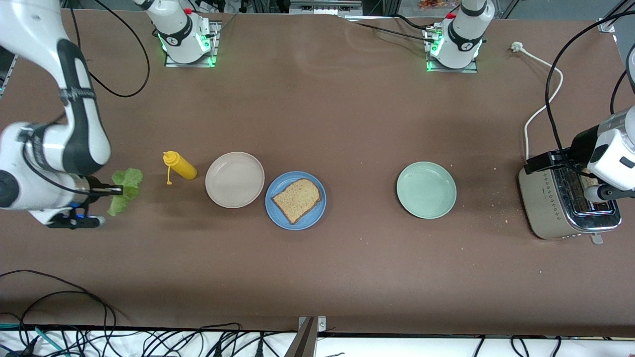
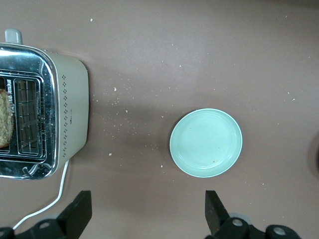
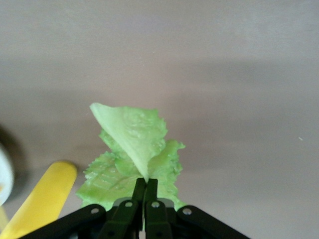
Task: Make sandwich in blue plate with both arms
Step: 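Lift the lettuce leaf and carry it toward the blue plate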
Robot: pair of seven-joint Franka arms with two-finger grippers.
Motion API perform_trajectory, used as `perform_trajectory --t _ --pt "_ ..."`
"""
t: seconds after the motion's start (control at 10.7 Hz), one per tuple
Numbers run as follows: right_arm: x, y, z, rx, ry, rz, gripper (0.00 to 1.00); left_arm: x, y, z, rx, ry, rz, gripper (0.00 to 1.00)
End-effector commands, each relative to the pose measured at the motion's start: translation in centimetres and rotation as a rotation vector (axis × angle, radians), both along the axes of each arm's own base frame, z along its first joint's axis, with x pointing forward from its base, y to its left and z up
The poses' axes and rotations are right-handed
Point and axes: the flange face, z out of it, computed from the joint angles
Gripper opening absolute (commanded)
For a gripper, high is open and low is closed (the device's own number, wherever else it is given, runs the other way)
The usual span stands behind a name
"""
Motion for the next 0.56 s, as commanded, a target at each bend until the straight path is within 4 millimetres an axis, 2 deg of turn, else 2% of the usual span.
perform_trajectory --t 0.0,0.19,0.38,0.47 --pt "-2.6 0.6 9.2 0.001 -0.009 -0.007 0.0 -0.3 0.3 0.2 0.016 0.003 -0.025 1.0" --pt "-3.6 1.3 14.2 0.007 -0.008 -0.008 0.0 -0.3 0.3 0.2 0.016 0.003 -0.025 1.0" --pt "-4.0 3.7 18.2 0.011 -0.002 -0.035 0.0 -0.3 0.3 0.4 0.017 0.0 -0.024 1.0" --pt "-4.0 6.2 19.4 0.0 -0.016 -0.066 0.0 -0.2 0.5 0.2 0.017 0.003 -0.022 1.0"
